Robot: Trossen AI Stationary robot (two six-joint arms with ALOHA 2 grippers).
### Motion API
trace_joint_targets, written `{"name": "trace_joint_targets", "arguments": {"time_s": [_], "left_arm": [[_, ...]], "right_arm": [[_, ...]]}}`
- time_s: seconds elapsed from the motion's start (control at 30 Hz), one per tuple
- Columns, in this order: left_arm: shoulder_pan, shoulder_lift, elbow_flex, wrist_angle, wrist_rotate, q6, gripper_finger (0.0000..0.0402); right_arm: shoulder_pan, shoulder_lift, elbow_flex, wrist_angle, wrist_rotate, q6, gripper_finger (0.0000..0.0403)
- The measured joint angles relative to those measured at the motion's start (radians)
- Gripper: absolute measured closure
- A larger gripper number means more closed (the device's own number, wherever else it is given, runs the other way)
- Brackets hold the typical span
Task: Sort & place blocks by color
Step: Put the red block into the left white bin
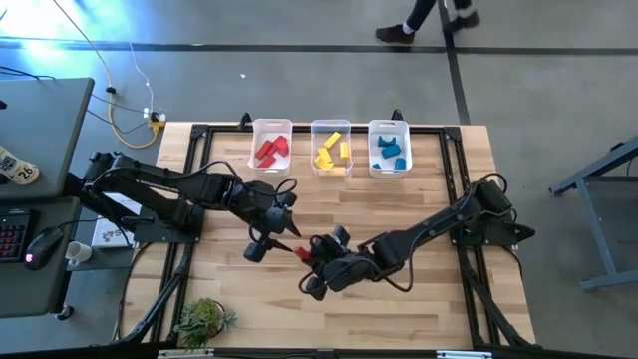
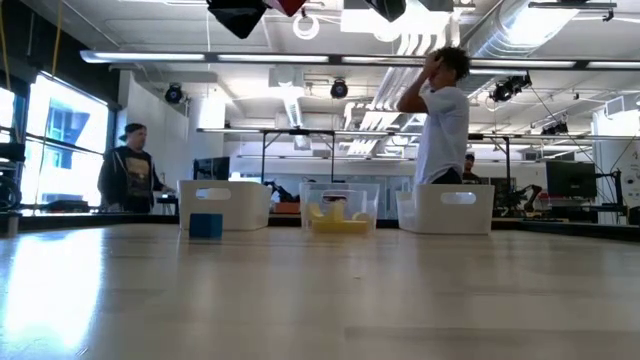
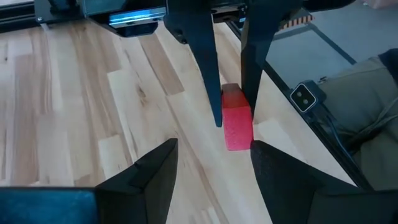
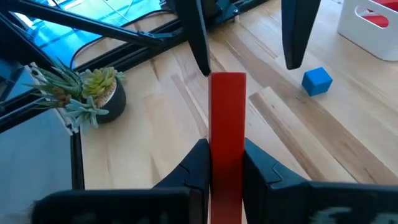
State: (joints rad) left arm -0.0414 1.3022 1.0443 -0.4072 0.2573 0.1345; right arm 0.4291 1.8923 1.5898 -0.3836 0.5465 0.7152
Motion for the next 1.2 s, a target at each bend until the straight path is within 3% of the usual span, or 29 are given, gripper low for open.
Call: {"name": "trace_joint_targets", "arguments": {"time_s": [0.63, 0.77, 1.07, 1.2], "left_arm": [[0.009, 0.003, 0.001, 0.019, -0.007, -0.046, 0.0212], [0.009, 0.003, 0.001, 0.018, -0.008, -0.044, 0.0246], [0.010, 0.003, 0.001, 0.013, -0.006, -0.038, 0.0364], [0.010, 0.003, 0.001, 0.009, -0.004, -0.034, 0.0368]], "right_arm": [[-0.048, -0.001, 0.002, 0.030, -0.027, -0.009, 0.0368], [-0.051, -0.001, 0.002, 0.030, -0.033, -0.010, 0.0368], [-0.050, 0.000, 0.001, 0.029, -0.037, -0.050, 0.0367], [-0.050, 0.000, 0.000, 0.038, -0.045, -0.052, 0.0355]]}}
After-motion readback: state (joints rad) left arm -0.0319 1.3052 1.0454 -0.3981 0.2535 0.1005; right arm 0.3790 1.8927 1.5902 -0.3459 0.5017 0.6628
